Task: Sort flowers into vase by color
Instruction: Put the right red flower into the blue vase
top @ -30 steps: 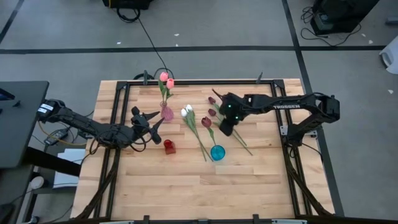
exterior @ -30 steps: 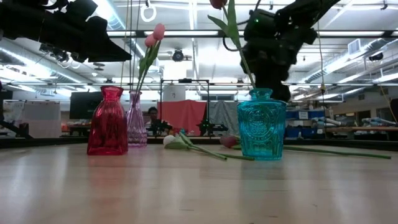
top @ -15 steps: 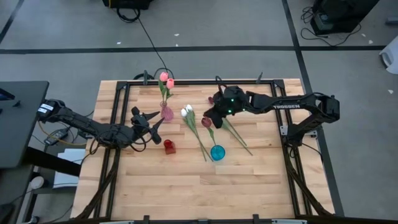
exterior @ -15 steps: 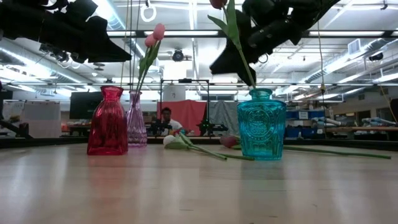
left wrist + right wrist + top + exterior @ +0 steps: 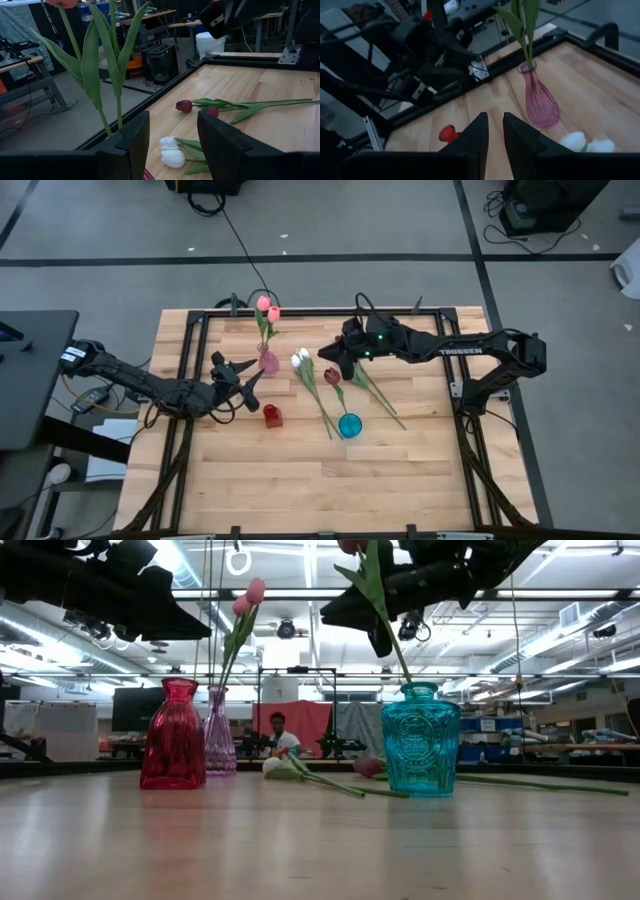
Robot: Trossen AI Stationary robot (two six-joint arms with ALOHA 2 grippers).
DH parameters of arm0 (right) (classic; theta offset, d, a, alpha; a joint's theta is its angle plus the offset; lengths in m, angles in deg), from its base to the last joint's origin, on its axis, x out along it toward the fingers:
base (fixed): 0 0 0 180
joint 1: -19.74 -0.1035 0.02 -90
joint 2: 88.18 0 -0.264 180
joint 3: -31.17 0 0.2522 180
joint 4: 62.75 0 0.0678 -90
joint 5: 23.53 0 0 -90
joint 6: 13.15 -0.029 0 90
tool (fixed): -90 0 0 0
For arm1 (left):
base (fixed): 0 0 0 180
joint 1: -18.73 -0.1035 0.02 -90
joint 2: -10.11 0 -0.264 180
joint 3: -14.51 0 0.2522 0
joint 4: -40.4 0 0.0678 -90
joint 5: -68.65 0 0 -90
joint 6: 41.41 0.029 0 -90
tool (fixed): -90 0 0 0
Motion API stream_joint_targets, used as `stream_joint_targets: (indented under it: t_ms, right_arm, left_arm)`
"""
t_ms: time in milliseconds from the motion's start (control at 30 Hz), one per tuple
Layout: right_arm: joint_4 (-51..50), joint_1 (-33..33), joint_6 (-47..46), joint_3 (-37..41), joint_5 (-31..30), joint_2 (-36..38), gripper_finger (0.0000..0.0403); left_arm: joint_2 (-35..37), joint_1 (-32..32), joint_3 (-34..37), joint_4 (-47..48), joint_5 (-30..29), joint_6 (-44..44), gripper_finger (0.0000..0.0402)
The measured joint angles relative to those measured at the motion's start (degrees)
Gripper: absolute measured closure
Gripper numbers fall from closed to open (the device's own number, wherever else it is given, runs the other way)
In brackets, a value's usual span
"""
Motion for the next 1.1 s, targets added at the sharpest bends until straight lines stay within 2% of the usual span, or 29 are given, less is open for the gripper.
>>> stream_joint_targets:
  t_ms: [367, 700, 800, 900, 1000, 1100]
  right_arm:
    - [1.01, 0.0, -0.22, 0.0, -0.03, 0.0, 0.0331]
    - [1.62, 0.0, -4.55, 0.0, -4.5, 0.04, 0.0331]
    - [1.72, 0.0, -5.39, 0.02, -3.59, 0.04, 0.0331]
    - [1.13, 0.0, -5.35, 0.0, 0.38, 0.04, 0.0331]
    - [0.17, 0.81, -0.43, 0.0, 2.31, 0.06, 0.0331]
    - [-6.29, 3.54, 2.36, -0.04, 3.01, 0.72, 0.0331]
  left_arm:
    - [0.0, 0.0, 0.0, 0.36, 0.0, -0.02, 0.0231]
    - [0.0, 0.0, 0.0, 0.79, 0.0, -0.09, 0.0231]
    - [0.02, 0.0, 0.0, 0.79, 0.0, -0.26, 0.0231]
    - [0.0, 0.0, 0.0, 0.81, 0.01, -0.42, 0.0231]
    - [0.0, 0.0, 0.0, 0.85, 0.13, -0.46, 0.0231]
    - [0.0, 0.02, 0.0, 0.92, 0.89, -0.46, 0.0231]
